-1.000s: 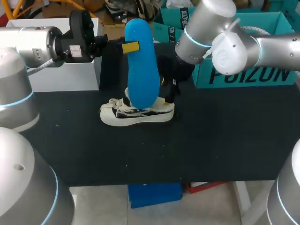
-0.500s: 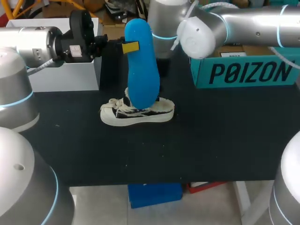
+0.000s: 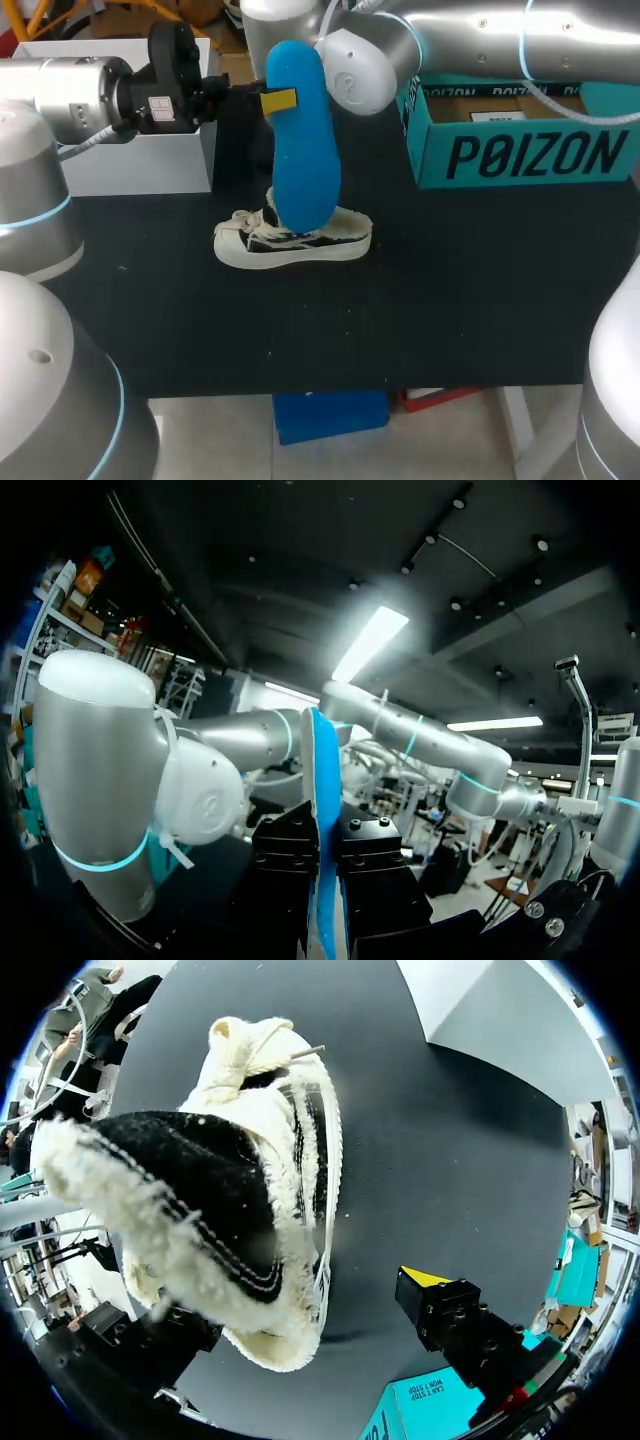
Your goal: Take the shoe out of the shoebox, open the shoe tongue, remove and reinsert the insole, then place the shoe into the shoebox
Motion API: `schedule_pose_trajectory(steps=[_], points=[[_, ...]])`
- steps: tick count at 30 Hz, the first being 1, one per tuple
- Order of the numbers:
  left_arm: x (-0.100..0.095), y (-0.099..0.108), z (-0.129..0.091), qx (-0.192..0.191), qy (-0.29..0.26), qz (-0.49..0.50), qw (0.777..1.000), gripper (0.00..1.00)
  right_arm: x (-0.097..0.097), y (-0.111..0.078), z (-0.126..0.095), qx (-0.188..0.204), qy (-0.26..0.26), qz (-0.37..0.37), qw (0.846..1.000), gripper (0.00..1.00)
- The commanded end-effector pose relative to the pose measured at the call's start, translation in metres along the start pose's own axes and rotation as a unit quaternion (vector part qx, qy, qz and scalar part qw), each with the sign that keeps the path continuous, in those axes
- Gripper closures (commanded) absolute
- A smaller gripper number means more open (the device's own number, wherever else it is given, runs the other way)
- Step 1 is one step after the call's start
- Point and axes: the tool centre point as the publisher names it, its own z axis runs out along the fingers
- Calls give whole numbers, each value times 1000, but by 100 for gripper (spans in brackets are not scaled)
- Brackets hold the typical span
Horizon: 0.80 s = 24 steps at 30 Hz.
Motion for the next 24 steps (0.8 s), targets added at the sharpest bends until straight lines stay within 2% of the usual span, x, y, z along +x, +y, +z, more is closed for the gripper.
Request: schedule_pose_trajectory(steps=[1,7,9,12,13,15,16,24], points=[[0,2,1,1,-2,1,1000,100,-4,5,7,12,3,2,1000,0],[0,2,1,1,-2,1,1000,100,-6,3,14,-21,6,6,1000,0],[0,2,1,1,-2,1,1000,100,-6,1,16,-22,7,6,1000,1],[0,2,1,1,-2,1,1000,100,-7,-1,20,-19,10,5,1000,34],[0,2,1,1,-2,1,1000,100,-7,-1,21,-22,12,3,1000,50],[0,2,1,1,-2,1,1000,100,-7,-1,25,-19,13,-2,1000,69],[0,2,1,1,-2,1,1000,100,-8,-1,26,-24,17,-8,1000,100],[0,2,1,1,-2,1,1000,100,-7,0,26,-29,18,-15,999,100]])
